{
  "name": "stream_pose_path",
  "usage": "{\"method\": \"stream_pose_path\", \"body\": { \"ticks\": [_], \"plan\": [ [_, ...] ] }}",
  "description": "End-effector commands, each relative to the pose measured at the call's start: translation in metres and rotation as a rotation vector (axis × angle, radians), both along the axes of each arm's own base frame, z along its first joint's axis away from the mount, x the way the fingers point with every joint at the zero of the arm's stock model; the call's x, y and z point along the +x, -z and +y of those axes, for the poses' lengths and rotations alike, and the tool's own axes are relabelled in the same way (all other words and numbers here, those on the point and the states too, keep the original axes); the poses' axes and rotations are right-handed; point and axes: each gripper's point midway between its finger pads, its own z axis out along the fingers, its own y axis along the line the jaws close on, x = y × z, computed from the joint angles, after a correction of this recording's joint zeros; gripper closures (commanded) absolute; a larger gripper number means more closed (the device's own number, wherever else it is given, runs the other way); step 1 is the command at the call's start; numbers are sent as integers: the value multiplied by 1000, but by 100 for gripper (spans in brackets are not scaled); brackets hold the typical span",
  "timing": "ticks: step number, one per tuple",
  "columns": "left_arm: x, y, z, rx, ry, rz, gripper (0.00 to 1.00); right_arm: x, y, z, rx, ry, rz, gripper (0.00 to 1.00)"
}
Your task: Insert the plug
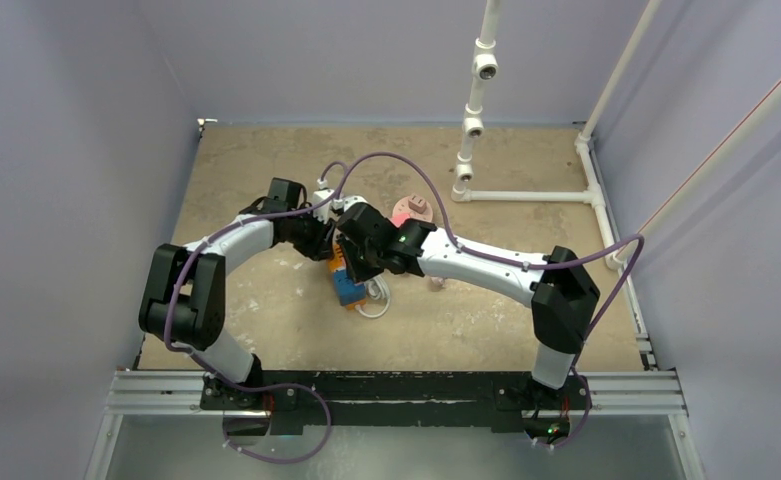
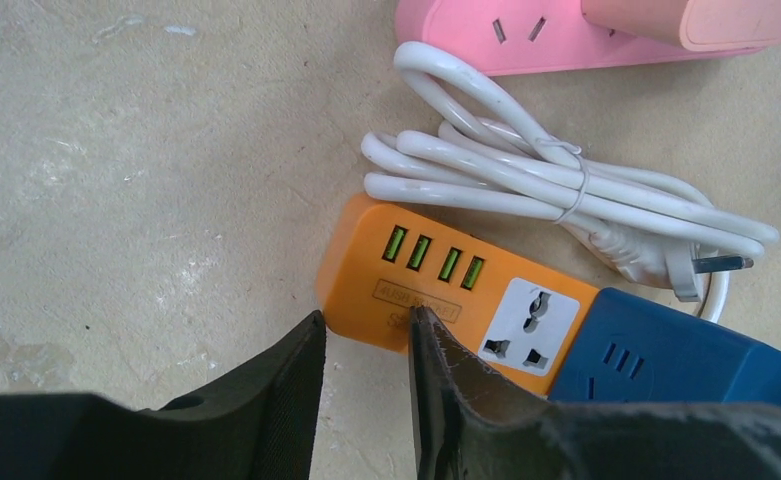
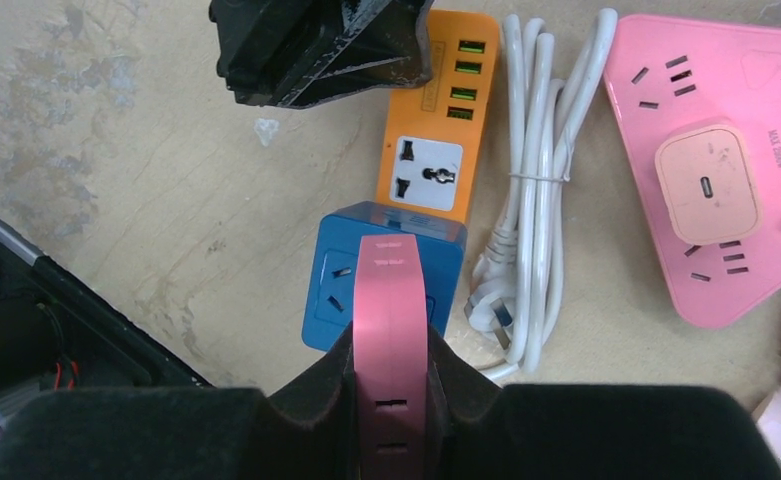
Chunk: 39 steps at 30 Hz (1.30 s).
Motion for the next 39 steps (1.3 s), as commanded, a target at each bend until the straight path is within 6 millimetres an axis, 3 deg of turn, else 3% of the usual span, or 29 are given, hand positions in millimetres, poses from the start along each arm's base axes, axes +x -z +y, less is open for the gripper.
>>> {"method": "stream_pose_path", "body": {
  "ticks": [1, 8, 39],
  "plan": [
    [-2, 7, -7, 7, 32, 0, 68, -7, -12, 14, 64, -21, -6, 100],
    [-9, 14, -6, 23, 44, 26, 78, -14, -14, 16, 79, -17, 8, 100],
    [-15, 19, -5, 32, 41, 51, 87, -12, -12, -4, 37, 86, 4, 100]
  ]
}}
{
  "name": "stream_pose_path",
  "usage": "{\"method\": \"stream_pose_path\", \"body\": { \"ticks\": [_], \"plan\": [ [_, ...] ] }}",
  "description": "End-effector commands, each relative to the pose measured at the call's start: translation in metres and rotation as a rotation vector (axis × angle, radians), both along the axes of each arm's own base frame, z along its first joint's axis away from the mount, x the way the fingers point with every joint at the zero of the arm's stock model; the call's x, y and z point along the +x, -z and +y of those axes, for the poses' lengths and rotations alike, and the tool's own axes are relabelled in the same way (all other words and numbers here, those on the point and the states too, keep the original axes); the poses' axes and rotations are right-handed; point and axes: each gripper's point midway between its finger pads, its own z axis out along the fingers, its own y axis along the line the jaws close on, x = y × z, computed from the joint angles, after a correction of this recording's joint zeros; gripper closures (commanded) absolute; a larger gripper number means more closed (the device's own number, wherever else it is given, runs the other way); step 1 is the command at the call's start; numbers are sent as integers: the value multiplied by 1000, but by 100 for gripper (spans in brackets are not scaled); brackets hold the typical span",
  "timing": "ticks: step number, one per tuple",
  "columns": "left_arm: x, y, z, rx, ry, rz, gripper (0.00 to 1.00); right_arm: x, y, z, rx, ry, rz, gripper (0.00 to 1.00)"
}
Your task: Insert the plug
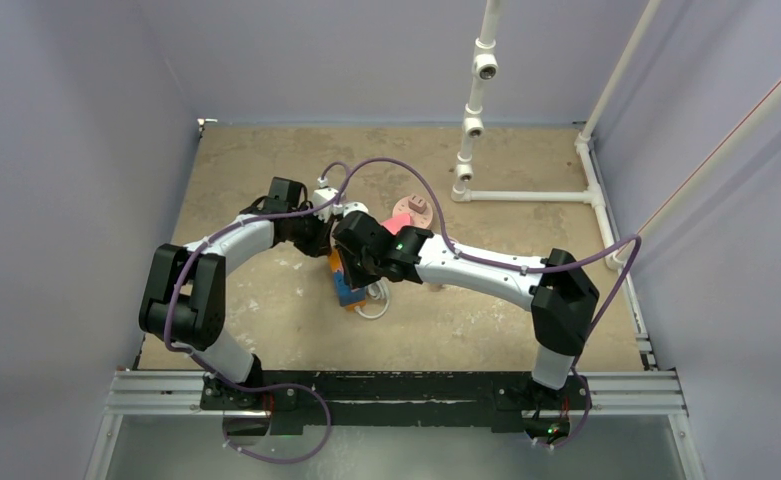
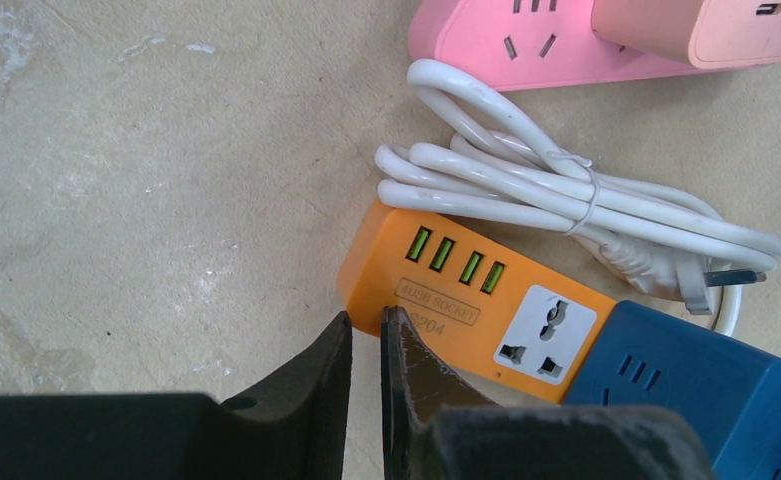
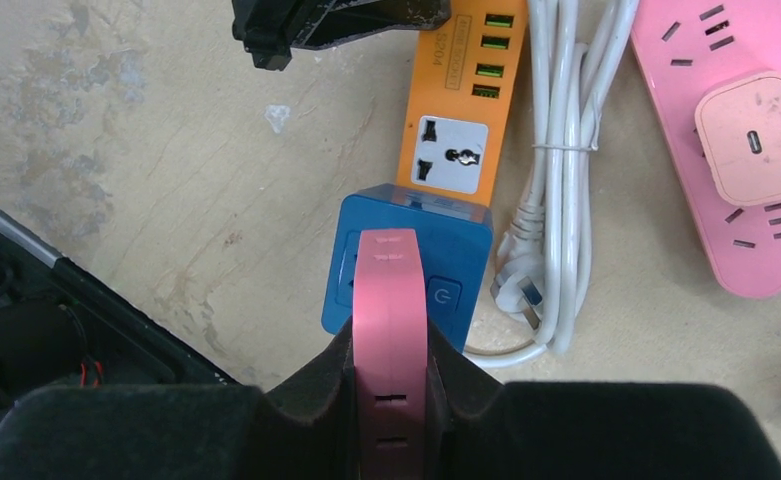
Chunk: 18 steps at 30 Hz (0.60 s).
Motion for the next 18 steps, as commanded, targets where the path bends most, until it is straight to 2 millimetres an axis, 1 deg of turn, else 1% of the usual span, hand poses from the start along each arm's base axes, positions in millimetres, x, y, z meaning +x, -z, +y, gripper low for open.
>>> {"method": "stream_pose_path", "body": {
  "ticks": [1, 7, 11, 13, 18],
  "plan": [
    [-20, 19, -4, 24, 41, 76, 87, 0, -16, -10, 11, 38, -24, 100],
    [-22, 21, -4, 22, 42, 86, 89, 3, -16, -14, -10, 52, -37, 100],
    [-22, 22, -5, 22, 42, 88, 90, 3, -15, -12, -1, 52, -32, 100],
    [-22, 22, -5, 22, 41, 89, 90, 6, -17, -9, 4, 62, -42, 100],
    [-21, 21, -5, 20, 38, 90, 91, 11, -33, -2, 31, 67, -59, 100]
  ]
}}
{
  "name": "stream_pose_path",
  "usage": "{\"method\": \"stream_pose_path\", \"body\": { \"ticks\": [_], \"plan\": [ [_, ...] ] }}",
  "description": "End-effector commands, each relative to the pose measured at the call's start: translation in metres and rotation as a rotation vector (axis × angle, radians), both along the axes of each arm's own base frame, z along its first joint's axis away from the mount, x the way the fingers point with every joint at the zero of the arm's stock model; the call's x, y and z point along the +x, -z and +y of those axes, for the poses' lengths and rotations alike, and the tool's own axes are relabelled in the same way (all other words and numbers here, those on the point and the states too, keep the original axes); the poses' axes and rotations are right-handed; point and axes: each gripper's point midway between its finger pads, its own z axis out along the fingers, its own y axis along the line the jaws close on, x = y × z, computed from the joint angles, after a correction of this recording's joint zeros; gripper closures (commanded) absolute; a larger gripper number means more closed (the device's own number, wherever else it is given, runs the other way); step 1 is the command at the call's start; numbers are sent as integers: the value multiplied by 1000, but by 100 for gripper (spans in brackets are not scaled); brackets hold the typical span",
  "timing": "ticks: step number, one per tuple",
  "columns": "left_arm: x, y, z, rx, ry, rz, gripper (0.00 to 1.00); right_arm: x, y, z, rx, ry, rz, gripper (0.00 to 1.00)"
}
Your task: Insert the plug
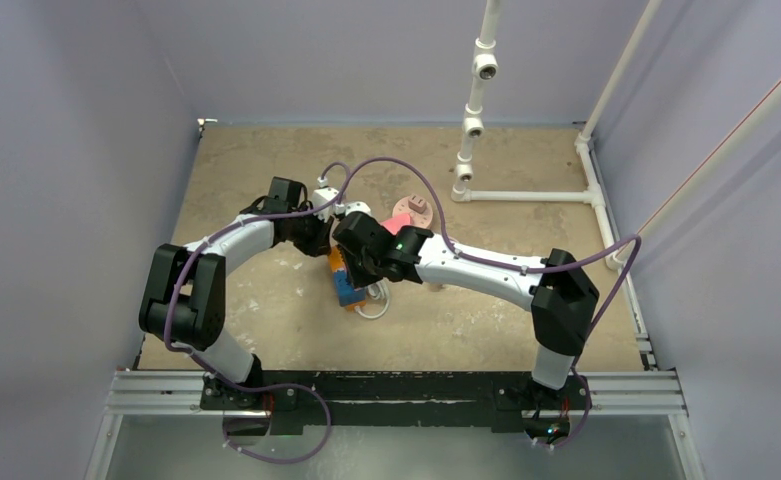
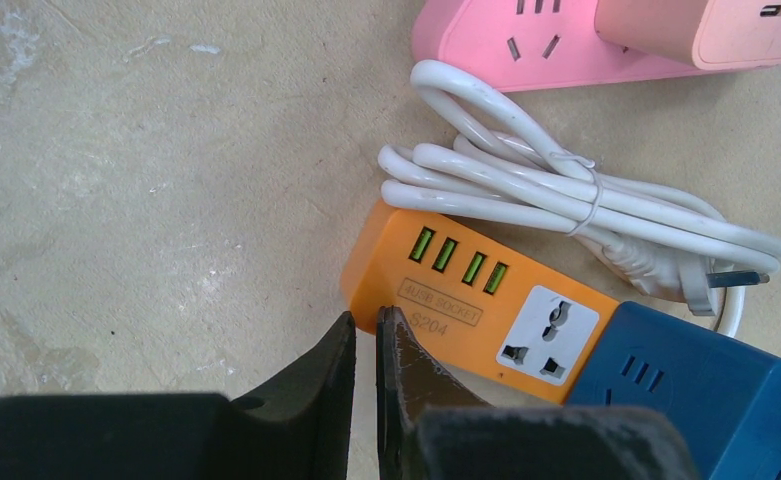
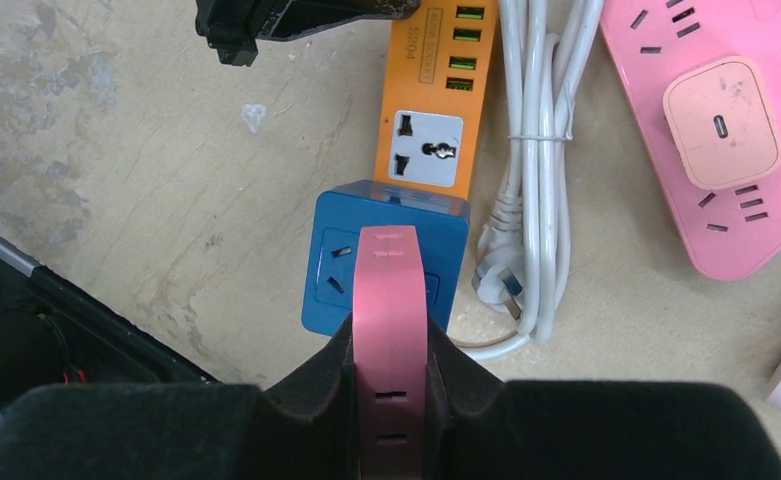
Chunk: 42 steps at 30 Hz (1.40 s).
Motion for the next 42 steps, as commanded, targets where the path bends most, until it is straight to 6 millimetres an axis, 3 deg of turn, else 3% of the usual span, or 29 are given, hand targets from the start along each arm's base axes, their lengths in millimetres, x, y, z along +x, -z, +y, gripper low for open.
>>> {"method": "stream_pose_path", "body": {
  "ticks": [1, 8, 20, 42],
  "plan": [
    [-22, 21, -5, 18, 39, 93, 92, 8, -35, 4, 54, 34, -47, 100],
    [-22, 20, -7, 12, 36, 94, 93, 10, -39, 5, 56, 34, -57, 100],
    [-22, 22, -6, 15, 36, 103, 95, 8, -20, -3, 12, 37, -48, 100],
    [-25, 22, -4, 22, 29, 103, 99, 4, -7, 2, -4, 18, -42, 100]
  ]
}}
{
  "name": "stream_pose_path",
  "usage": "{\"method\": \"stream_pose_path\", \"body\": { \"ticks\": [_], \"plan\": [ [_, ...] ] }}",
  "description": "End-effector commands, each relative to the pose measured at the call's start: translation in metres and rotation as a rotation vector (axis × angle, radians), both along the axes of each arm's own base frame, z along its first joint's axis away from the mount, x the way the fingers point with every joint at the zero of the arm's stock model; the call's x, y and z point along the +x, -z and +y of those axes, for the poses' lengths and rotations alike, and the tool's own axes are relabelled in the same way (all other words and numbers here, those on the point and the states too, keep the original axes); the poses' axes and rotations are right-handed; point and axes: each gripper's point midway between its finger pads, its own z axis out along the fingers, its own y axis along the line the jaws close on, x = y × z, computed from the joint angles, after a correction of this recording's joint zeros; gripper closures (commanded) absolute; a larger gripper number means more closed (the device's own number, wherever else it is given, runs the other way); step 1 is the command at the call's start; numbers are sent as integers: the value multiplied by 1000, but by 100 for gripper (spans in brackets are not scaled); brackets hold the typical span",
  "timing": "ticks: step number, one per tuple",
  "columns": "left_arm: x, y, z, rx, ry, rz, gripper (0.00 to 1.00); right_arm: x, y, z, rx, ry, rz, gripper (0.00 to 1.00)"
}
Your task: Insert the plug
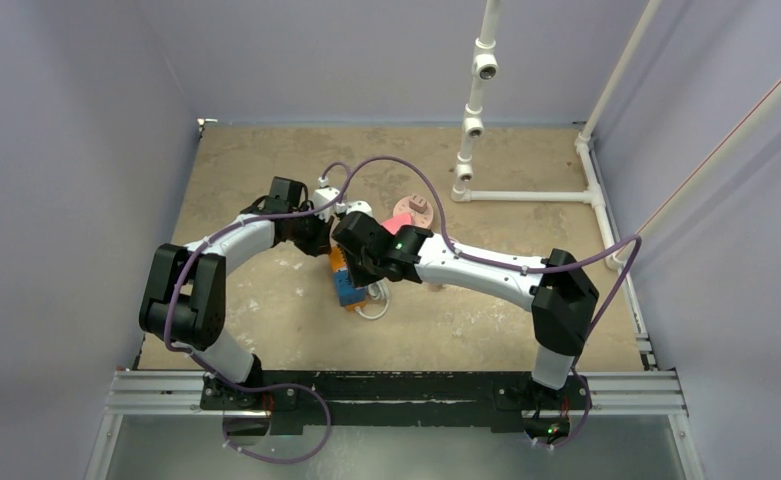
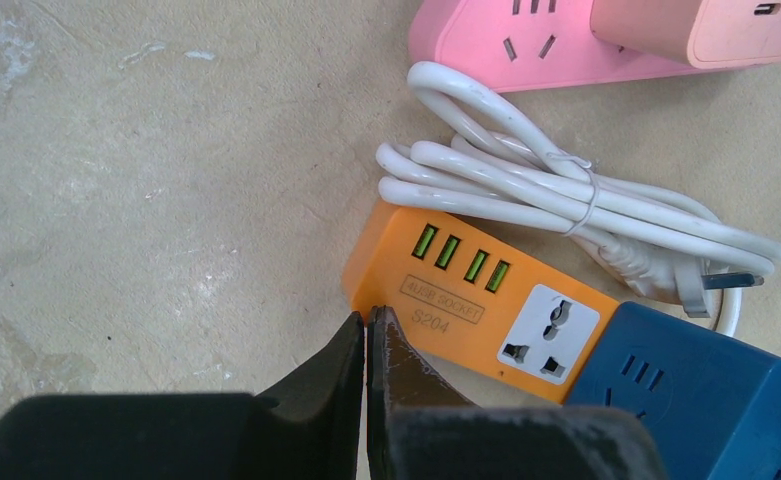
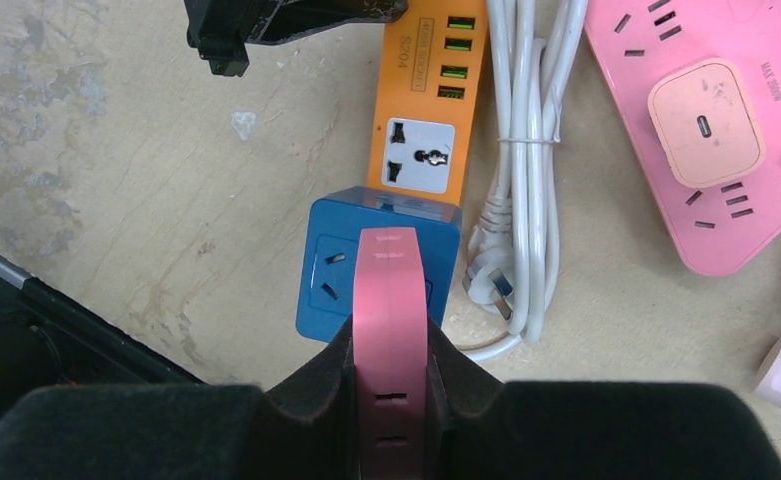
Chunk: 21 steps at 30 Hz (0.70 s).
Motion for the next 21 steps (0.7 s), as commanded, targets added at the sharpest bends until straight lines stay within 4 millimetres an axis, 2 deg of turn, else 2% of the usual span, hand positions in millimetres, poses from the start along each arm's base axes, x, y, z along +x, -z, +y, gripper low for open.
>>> {"method": "stream_pose_path", "body": {
  "ticks": [1, 15, 21],
  "plan": [
    [-25, 23, -3, 24, 26, 105, 99, 4, -4, 5, 10, 4, -32, 100],
    [-24, 24, -2, 29, 22, 107, 100, -9, 2, 18, 6, -34, -15, 100],
    [-24, 24, -2, 27, 20, 107, 100, -9, 1, 15, -6, -23, -18, 100]
  ]
}}
